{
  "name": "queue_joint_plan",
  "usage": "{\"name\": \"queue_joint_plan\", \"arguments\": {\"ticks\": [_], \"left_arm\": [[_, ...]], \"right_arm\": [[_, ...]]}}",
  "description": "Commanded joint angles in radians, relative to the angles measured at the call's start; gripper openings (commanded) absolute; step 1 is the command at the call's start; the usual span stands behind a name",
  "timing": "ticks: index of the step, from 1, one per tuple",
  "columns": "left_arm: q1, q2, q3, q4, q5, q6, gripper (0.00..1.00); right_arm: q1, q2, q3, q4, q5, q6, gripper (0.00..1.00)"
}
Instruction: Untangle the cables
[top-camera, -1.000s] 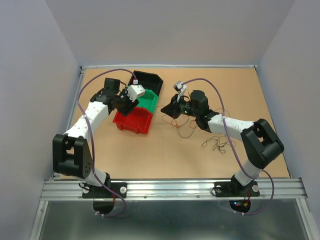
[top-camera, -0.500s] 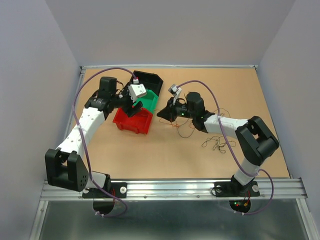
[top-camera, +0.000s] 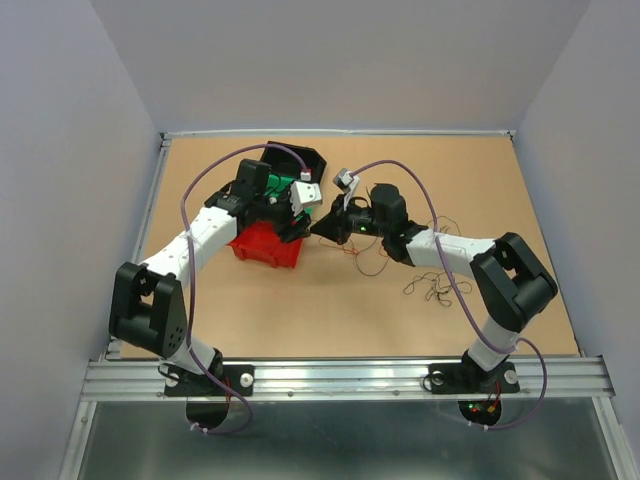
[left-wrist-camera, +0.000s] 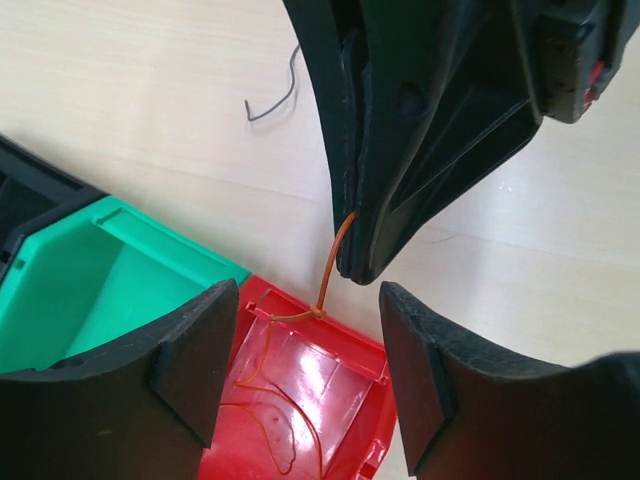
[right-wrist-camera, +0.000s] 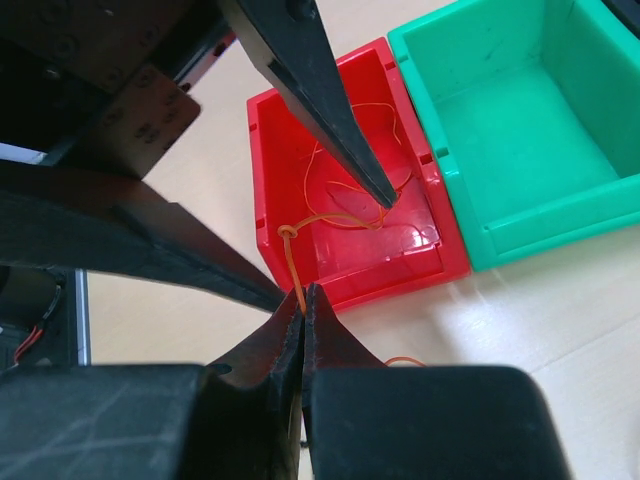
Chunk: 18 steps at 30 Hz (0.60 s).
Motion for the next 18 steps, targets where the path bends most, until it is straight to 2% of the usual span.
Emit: {"name": "queue_joint_plan", "arguments": {"ticks": [1,4,5,6,7,9,10,17,18], "left_arm": [[-0.009,0.014,0.053,0.018,0.016,0.012,0.61],[-0.011,0.023,0.060,0.020,0.019,0.007,0.49],[-0.013,0.025,0.063,0.019,0.022,0.006,0.39],[-0.013,0.029,0.064,0.020,0.024,0.003,0.34],[-0.013,0.031,0.066,0.020,0.022,0.001,0.23],[-0.017,0.037,0.070,0.015,0.024,-0.001,0.12],[-0.017,0.038,0.072,0.015,0.028,-0.002,0.00],[-0.020,0.009,0.060,0.023,0.041,-0.030,0.00],[-0.020,-0.003,0.053,0.034,0.042,-0.039,0.00]], "right_arm": [[0.014,-0.020,0.049,0.052,-0.016,-0.024,0.01],[0.014,-0.018,0.052,0.041,-0.018,-0.032,0.01],[0.014,-0.018,0.052,0.040,-0.018,-0.033,0.00],[0.014,-0.018,0.054,0.038,-0.018,-0.035,0.00],[0.016,-0.015,0.054,0.038,-0.018,-0.037,0.00],[0.019,-0.013,0.055,0.036,-0.018,-0.038,0.01],[0.017,-0.010,0.055,0.036,-0.018,-0.040,0.01],[0.019,0.005,0.057,0.032,0.022,-0.050,0.01],[0.017,0.008,0.054,0.032,0.028,-0.055,0.07]]}}
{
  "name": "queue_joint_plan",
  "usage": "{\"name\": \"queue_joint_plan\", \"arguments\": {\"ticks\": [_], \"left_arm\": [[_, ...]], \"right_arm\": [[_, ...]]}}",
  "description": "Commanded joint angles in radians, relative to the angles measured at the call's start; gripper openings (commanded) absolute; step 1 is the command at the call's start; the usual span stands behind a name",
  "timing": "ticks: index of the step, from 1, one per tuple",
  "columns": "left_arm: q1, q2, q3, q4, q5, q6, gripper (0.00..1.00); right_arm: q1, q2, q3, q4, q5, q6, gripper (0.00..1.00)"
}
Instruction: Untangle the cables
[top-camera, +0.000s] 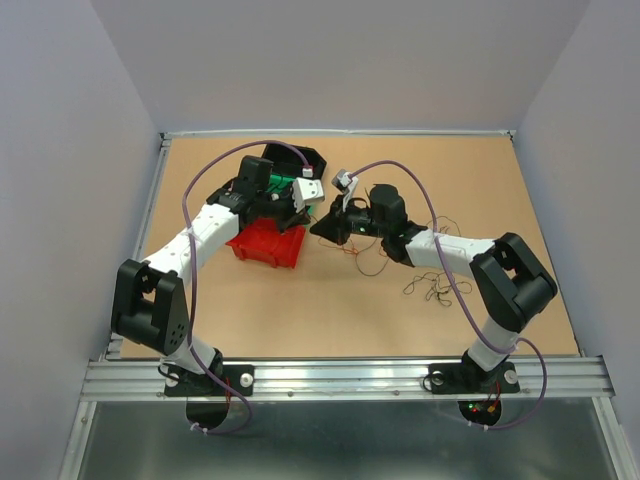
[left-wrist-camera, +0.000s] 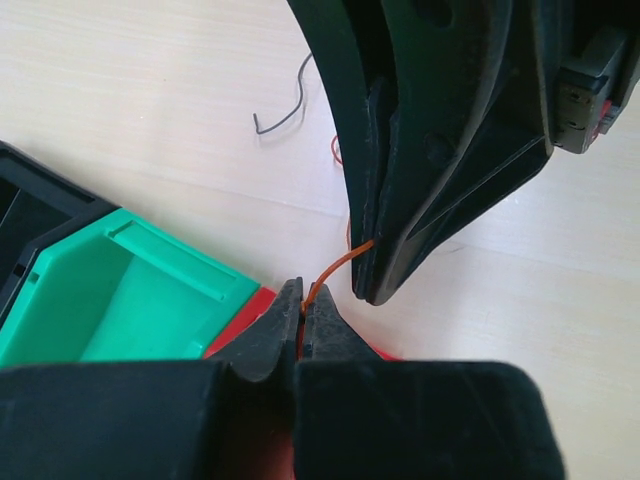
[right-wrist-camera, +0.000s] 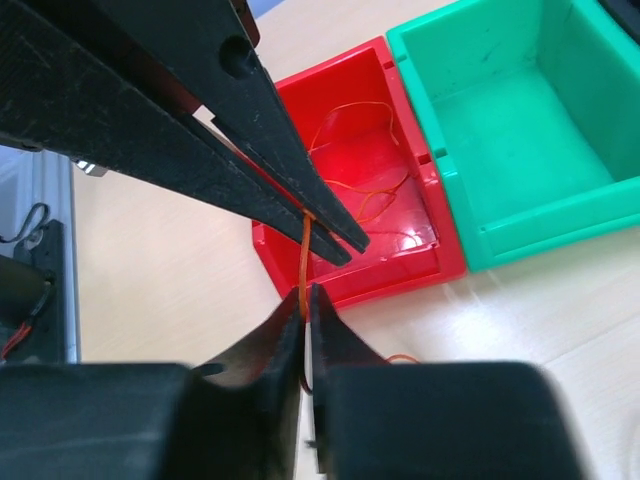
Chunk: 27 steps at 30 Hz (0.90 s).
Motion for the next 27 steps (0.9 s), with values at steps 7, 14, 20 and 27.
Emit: {"name": "queue_joint_plan", "arguments": {"ticks": [7,14,20,27], "left_arm": [[-0.006,-0.114,-0.042,0.073,0.049,-0.061,0.00],[0.000,-0.220,-0.087,0.135,0.026,-0.121,0.00],[0.052,-0.305,-0.119,0.217,0.033,-0.204,0.00],[0.244,-0.345,-0.159,0.398,0.081,-0.372,0.00]], "right_arm": [[0.011,0.066,0.069,0.053,0.067,-0.046,0.34],[0.013,0.141,0.081,0.073,0.113,-0.057,0.49],[0.011,0.181,0.046,0.088,0.163,-0.072,0.48],[0.005,0.192,-0.021,0.094,0.264,-0.072,0.43]]}}
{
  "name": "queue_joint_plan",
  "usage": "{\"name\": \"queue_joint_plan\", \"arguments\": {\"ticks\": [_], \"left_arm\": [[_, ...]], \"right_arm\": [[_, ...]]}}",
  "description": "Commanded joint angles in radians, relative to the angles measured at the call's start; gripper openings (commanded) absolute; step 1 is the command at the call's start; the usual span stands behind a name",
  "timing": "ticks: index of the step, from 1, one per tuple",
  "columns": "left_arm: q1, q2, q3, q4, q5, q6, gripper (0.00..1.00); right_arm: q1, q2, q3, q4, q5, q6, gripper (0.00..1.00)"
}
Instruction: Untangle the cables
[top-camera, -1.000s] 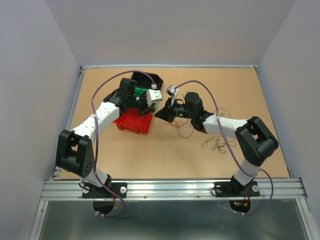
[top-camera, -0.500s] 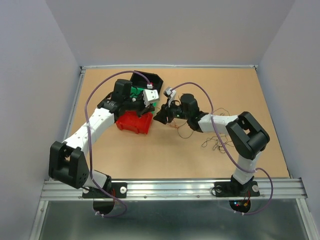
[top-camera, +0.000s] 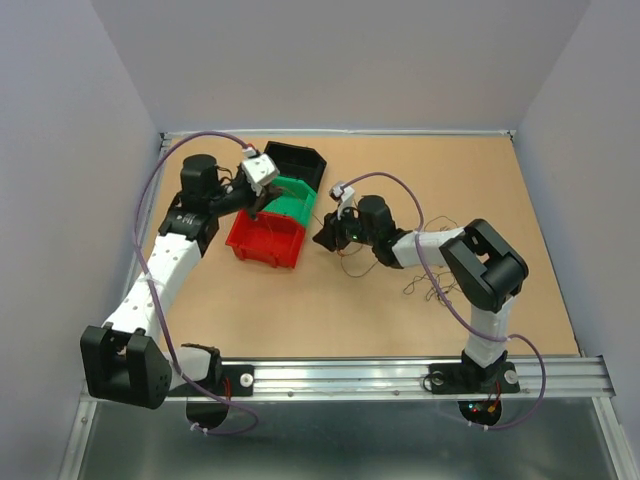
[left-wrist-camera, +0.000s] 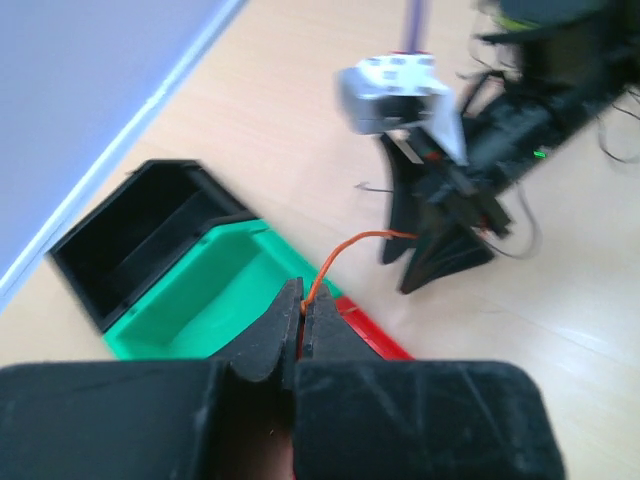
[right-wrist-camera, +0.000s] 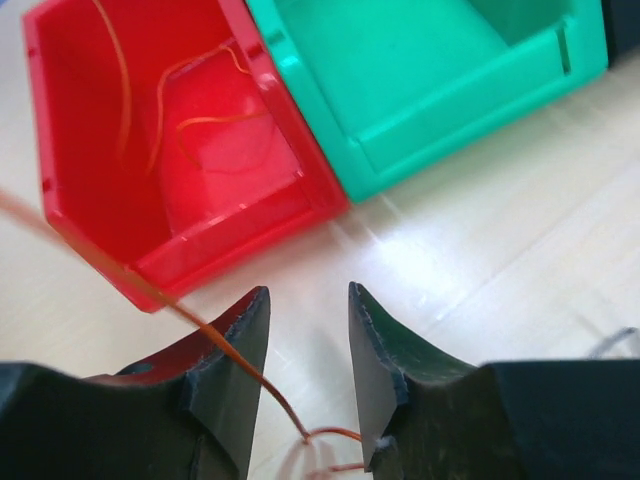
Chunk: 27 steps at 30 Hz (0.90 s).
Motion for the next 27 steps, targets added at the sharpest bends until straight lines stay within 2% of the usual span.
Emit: {"name": "queue_joint_plan", "arguments": {"ticks": [1,4,8,13,16,18,19,20,21,24,27], "left_arm": [[0.116,-0.043,-0.026,0.187,0.052,-0.163,0.00],[0.228,-0.047,-0.043,0.240,0.070,-0.225,0.00],[0.300,-0.054,-0.061,0.305,0.087,-0.274,0.00],[0.347,-0.044,-0.079,0.351,0.057,-0.325,0.00],[0.365,-0.024,-0.083,0.360,0.029,-0.340,0.00],[0.376,-0.015,-0.083,0.365,0.003,-0.345,0.00],[0.382,-0.009,-0.084,0.369,-0.006,-0.351,0.00],[0.390,-0.009,-0.089,0.371,-0.008,-0.348,0.00],[0.391,-0.009,-0.090,0.373,-0.008,-0.342,0.00],[0.393,-0.014,-0.104,0.386,-0.041,-0.349,0.00],[0.409,0.000,-0.101,0.392,-0.077,-0.371,0.00]], "right_arm": [[-0.002,0.003,-0.049,0.063,0.087,-0.014,0.42],[-0.019,-0.023,-0.125,0.063,0.130,-0.008,0.41],[-0.052,-0.074,-0.213,0.063,0.171,0.017,0.40],[-0.111,-0.182,-0.317,0.057,0.242,0.090,0.38],[-0.141,-0.267,-0.370,0.051,0.332,0.141,0.32],[-0.153,-0.299,-0.390,0.046,0.401,0.161,0.32],[-0.168,-0.319,-0.396,0.045,0.412,0.170,0.29],[-0.176,-0.328,-0.409,0.045,0.447,0.196,0.09],[-0.193,-0.337,-0.413,0.046,0.455,0.207,0.01],[-0.213,-0.353,-0.426,0.048,0.502,0.247,0.01],[-0.283,-0.397,-0.452,0.046,0.552,0.320,0.00]]}}
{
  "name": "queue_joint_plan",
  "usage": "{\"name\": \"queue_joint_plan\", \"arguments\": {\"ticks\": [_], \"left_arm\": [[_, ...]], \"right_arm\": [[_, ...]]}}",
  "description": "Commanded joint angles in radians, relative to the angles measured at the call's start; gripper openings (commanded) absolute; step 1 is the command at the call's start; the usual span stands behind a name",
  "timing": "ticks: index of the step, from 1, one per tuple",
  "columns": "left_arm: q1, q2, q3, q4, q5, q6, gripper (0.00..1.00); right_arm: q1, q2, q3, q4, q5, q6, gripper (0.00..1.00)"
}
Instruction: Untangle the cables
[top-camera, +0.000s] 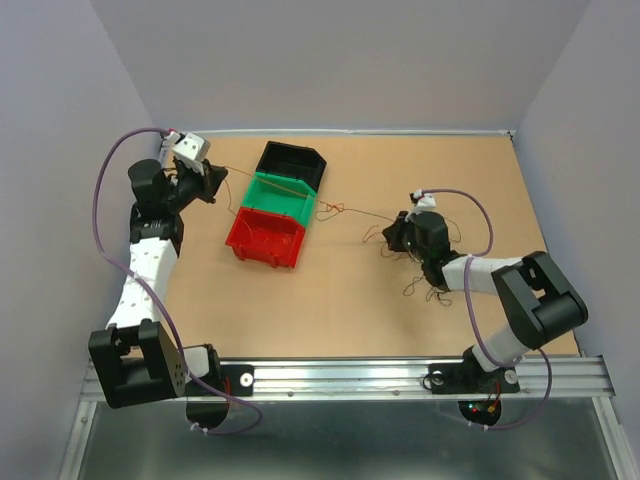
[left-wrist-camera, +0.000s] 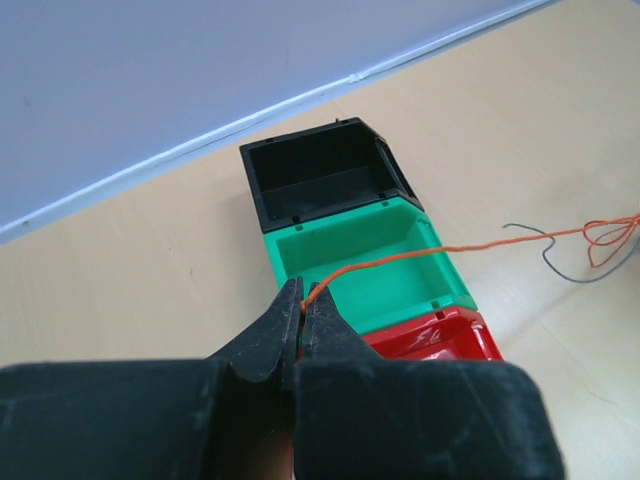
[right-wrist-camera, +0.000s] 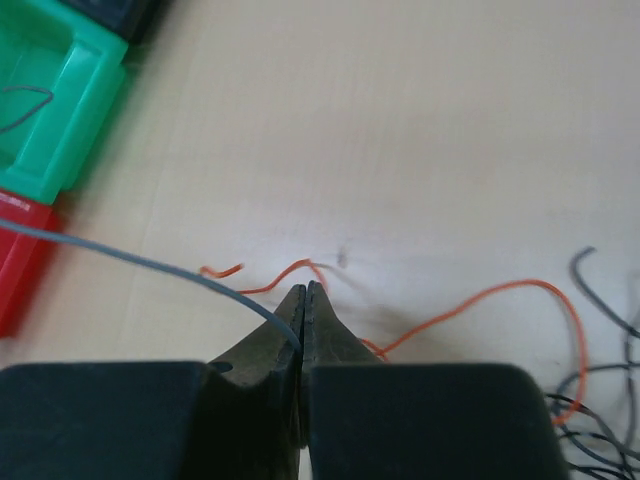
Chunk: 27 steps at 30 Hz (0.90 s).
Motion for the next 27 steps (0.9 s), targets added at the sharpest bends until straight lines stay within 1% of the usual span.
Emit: {"name": "queue_joint_plan", "arguments": {"ticks": [1,3,4,8,10,13,15,18,22,25,27], "left_arm": [[0.027,0.011,-0.001,0.074,-0.051,-0.034,0.00],[0.047,0.028,0.005,0.074,-0.047,-0.050,0.00],[0.052,0.032,0.006,0.077,-0.045,-0.056,0.00],[0.091,0.048,0.003,0.097,-0.043,-0.088,0.00],[0.105,0.051,0.002,0.107,-0.033,-0.097,0.00],[0.107,0.054,0.000,0.105,-0.016,-0.096,0.00],[0.107,0.060,0.006,0.097,-0.042,-0.096,0.00],[0.124,0.065,0.011,0.094,-0.068,-0.106,0.00],[0.142,0.068,0.011,0.099,-0.076,-0.120,0.00],[0.154,0.077,0.014,0.097,-0.103,-0.133,0.00],[0.157,0.080,0.016,0.097,-0.068,-0.122,0.00]], "right_arm": [[-0.095,-0.073,-0.052,0.022,0.131,0.148,0.01],[-0.145,-0.119,-0.087,0.023,0.142,0.200,0.01],[-0.192,-0.131,-0.101,0.025,0.154,0.257,0.01],[-0.292,-0.215,-0.183,0.026,0.251,0.396,0.01],[-0.329,-0.277,-0.231,0.026,0.297,0.441,0.00],[-0.343,-0.344,-0.271,0.026,0.335,0.473,0.00],[-0.359,-0.373,-0.289,0.026,0.357,0.499,0.01],[-0.427,-0.433,-0.343,0.028,0.369,0.568,0.00],[-0.474,-0.510,-0.394,0.025,0.384,0.631,0.00],[-0.504,-0.561,-0.426,0.023,0.391,0.659,0.01],[-0.505,-0.582,-0.412,0.022,0.348,0.622,0.01]]}}
